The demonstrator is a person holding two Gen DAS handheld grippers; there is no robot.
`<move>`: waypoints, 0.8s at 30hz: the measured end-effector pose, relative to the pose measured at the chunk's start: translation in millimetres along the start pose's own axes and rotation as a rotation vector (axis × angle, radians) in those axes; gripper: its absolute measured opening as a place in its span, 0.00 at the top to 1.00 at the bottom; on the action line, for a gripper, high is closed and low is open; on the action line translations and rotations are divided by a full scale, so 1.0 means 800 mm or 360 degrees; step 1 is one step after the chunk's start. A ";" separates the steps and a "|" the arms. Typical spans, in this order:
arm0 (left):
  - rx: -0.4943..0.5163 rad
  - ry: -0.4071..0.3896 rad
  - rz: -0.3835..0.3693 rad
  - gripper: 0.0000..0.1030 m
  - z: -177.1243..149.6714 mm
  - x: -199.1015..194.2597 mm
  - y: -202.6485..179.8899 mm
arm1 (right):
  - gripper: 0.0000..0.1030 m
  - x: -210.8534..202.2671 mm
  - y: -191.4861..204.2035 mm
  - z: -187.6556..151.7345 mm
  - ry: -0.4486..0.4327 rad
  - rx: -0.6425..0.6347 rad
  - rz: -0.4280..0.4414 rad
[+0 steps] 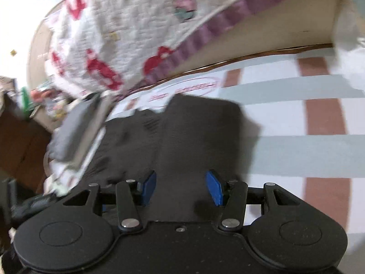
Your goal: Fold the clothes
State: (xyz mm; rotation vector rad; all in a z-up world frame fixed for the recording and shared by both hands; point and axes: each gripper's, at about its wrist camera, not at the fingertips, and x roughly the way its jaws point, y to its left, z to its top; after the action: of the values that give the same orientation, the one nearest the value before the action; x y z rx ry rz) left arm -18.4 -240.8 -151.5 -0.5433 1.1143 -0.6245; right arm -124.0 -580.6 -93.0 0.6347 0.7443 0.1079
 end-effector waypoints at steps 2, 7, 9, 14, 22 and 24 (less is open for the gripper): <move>-0.0046 0.0047 0.0026 0.30 -0.003 0.005 -0.002 | 0.46 0.002 0.008 -0.003 0.0037 -0.0082 0.0029; 0.0116 0.0101 0.0036 0.29 -0.018 0.024 -0.032 | 0.46 0.013 0.012 -0.022 0.0179 -0.0231 -0.0020; 0.0195 0.0140 0.0061 0.28 -0.024 0.041 -0.044 | 0.46 0.020 0.007 -0.027 0.0243 -0.0221 -0.0031; 0.0416 0.0275 0.0281 0.64 -0.041 0.081 -0.069 | 0.46 0.006 -0.055 -0.013 0.0167 0.0192 0.0041; 0.0689 0.0198 0.0556 0.76 -0.048 0.061 -0.078 | 0.45 -0.026 -0.170 -0.013 -0.0085 0.0906 0.0210; 0.0629 0.0213 0.0554 0.76 -0.049 0.066 -0.069 | 0.45 -0.022 -0.175 -0.015 -0.0102 0.0953 0.0265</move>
State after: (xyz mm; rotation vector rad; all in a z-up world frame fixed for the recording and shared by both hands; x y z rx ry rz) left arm -49.1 -320.8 -161.6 0.0350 1.1399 -0.5607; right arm -162.5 -693.0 -169.9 1.2657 0.6596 0.0140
